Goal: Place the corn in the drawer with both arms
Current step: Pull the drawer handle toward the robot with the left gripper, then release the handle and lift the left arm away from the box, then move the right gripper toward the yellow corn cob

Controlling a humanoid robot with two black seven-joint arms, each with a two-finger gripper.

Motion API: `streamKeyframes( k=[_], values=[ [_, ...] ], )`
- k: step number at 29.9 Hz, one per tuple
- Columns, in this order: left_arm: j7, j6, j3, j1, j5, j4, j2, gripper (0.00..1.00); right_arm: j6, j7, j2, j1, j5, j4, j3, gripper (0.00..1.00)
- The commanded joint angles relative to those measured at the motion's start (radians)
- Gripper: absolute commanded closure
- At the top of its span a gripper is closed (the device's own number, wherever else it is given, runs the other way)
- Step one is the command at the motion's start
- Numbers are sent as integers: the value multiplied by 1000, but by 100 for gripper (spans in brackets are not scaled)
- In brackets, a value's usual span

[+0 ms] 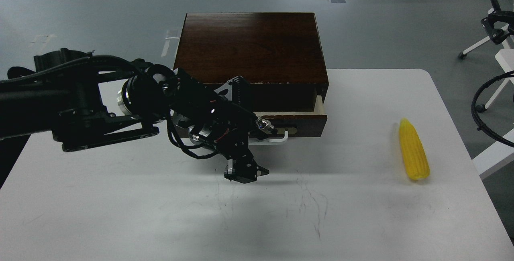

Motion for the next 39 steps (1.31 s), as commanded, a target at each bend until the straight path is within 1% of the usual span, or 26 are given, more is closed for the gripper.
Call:
streamKeyframes(
  k=[1,5,6,9,10,13,14,16,20,24,26,28,29,31,33,35,36,38,39],
  values=[
    [0,0,-1,3,0,-9,0,19,0,-1,-1,0,0,0,0,0],
    [0,0,-17,-8,-15,-12,4,16,0,1,-9,0,0,0,0,0],
    [0,0,-34,-16,-44,-18,4,12,0,-1,-13,0,0,0,0,0],
    [0,0,-96,-39,-136,-28,11,3,0,-1,-21,2,0,2,0,0],
    [0,0,-113,-42,-164,-28,14,3,0,-1,-27,2,0,5,0,0],
    [0,0,-205,-40,-365,-9,57,3,0,-9,-73,13,-6,11,-26,0],
    [0,0,-234,-39,-459,21,79,2,0,-9,-87,17,-8,11,-46,0],
    [0,0,-258,-36,-558,63,93,2,0,-7,-99,33,-18,9,-80,0],
    [0,0,-281,-30,-915,231,118,2,0,4,-168,141,-142,9,-260,0],
    [0,0,-297,-30,-1118,331,143,2,0,5,-210,203,-228,9,-357,0],
    [0,0,-311,-19,-1294,430,152,2,0,5,-214,241,-306,9,-411,0],
    [0,0,-310,-13,-1372,483,152,2,0,5,-214,267,-362,14,-433,0],
    [0,0,-311,-7,-1437,535,150,2,0,5,-214,286,-420,16,-454,0],
    [0,0,-316,4,-1518,601,143,2,0,5,-213,310,-495,20,-488,0],
    [0,0,-317,13,-1627,653,132,2,0,7,-208,341,-573,32,-521,0],
    [0,0,-317,30,-1714,681,124,2,0,7,-202,362,-638,43,-546,0],
    [0,0,-317,47,-1803,707,112,2,0,7,-198,381,-708,61,-570,0],
    [0,0,-336,70,-1947,791,89,2,0,5,-170,407,-837,101,-607,0],
    [0,0,-345,81,-1980,817,78,2,0,5,-159,405,-865,117,-617,0]
  ],
)
